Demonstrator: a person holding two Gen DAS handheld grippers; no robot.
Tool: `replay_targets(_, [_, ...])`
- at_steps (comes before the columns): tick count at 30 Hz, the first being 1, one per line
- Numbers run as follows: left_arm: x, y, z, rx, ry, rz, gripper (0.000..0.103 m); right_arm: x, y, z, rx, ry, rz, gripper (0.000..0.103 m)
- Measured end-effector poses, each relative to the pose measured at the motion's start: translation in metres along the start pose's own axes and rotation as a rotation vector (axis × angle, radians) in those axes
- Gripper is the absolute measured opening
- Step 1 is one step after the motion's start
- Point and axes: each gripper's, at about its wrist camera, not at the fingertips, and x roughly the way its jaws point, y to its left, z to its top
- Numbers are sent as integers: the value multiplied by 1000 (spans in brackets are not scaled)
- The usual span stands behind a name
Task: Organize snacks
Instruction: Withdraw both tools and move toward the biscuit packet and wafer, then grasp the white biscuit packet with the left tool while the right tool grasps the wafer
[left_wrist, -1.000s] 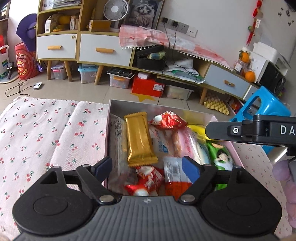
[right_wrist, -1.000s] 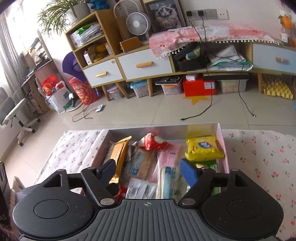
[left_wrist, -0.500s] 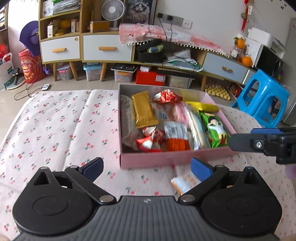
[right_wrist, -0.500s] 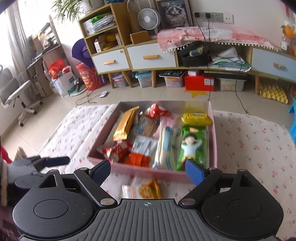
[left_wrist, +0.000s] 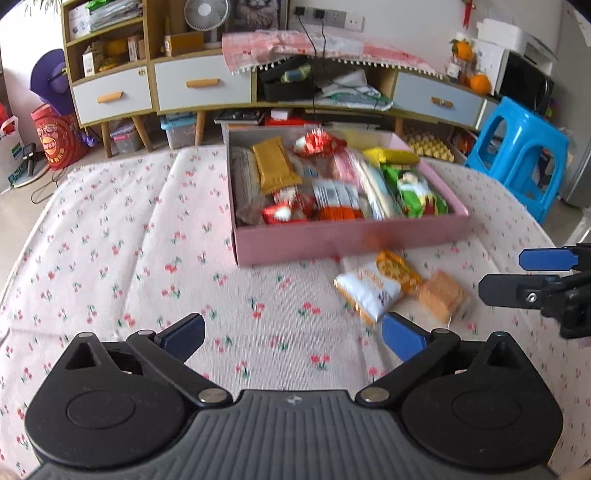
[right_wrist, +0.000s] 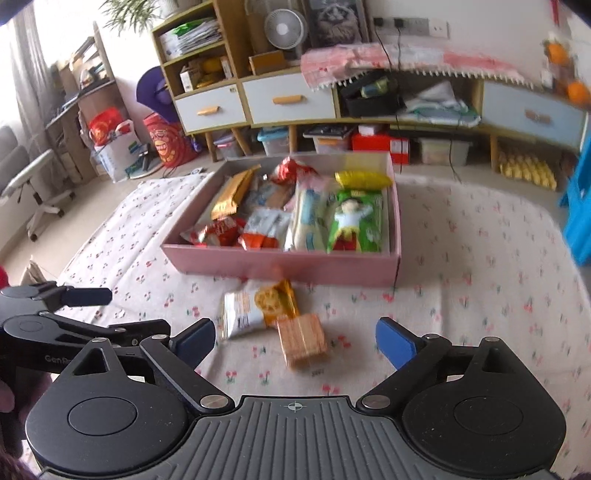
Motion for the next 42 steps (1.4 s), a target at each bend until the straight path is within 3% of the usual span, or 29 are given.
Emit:
replay_targets(3, [2, -1, -2, 27, 18, 12, 102, 1, 2, -4, -41, 3, -22, 96])
replay_targets(9, [12, -2, -12, 108, -45, -8, 102, 7, 0, -15, -80, -38, -43, 96])
replay_targets(14, [30, 1, -16, 142, -13, -20, 102, 25, 0, -23, -134, -6, -33, 96])
replay_targets(23, [39, -3, -16, 205, -23, -49, 102, 56, 9, -33, -230, 38, -26, 92])
replay_targets(26, [39, -4, -16, 235, -27, -67, 102, 59, 7, -32, -233, 32, -21, 81])
replay_targets(28, [40, -4, -14, 243, -21, -85, 102, 58, 4, -30, -231, 20, -25, 68])
replay_targets(30, [43, -7, -11, 254, -20, -98, 102, 57, -1, -28, -216, 12, -23, 47])
replay_targets(32, [45, -10, -9, 271, -19, -108, 102, 56, -6, -24, -201, 14, -11, 40])
replay_targets(35, [48, -17, -5, 285, -16, -115, 101, 54, -15, -20, -173, 23, 8, 36])
replay_targets(42, [57, -37, 5, 302, -24, -127, 93, 47, -33, -20, -132, 33, -37, 36])
